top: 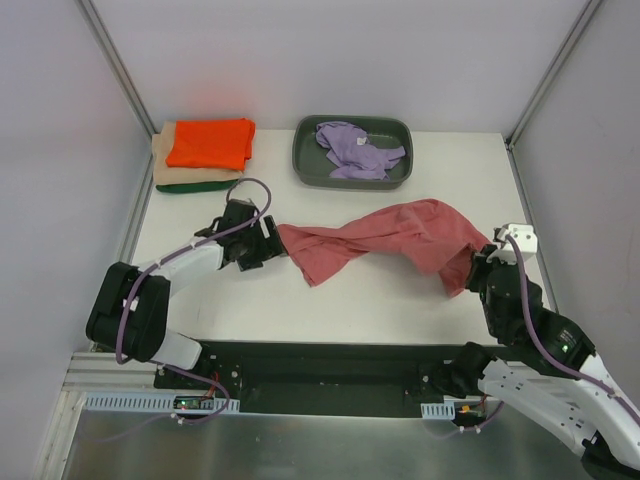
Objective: Fold and stack the t-shirts
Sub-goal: Flatten out the tshirt
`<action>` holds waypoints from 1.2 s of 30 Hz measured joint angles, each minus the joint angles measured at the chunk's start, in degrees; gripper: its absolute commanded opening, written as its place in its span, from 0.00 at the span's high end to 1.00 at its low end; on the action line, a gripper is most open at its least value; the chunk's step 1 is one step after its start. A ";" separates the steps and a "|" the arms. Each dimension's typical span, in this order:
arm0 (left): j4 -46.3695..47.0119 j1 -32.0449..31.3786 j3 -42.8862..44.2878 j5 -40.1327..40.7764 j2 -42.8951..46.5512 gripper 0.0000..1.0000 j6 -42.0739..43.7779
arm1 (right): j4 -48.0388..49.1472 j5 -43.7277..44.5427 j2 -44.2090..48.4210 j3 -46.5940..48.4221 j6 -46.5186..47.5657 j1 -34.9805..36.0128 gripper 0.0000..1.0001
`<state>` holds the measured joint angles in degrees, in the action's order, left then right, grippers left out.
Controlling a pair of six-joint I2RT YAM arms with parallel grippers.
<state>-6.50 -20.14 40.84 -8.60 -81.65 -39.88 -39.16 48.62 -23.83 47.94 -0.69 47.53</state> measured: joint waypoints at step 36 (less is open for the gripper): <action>-7.67 2.51 26.97 2.80 -25.11 1.00 -10.14 | -0.94 0.92 -4.09 -1.29 1.01 -0.04 0.99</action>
<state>-14.17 -17.63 67.81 -5.80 -106.76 -50.02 -40.10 49.54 -27.92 46.65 0.32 47.48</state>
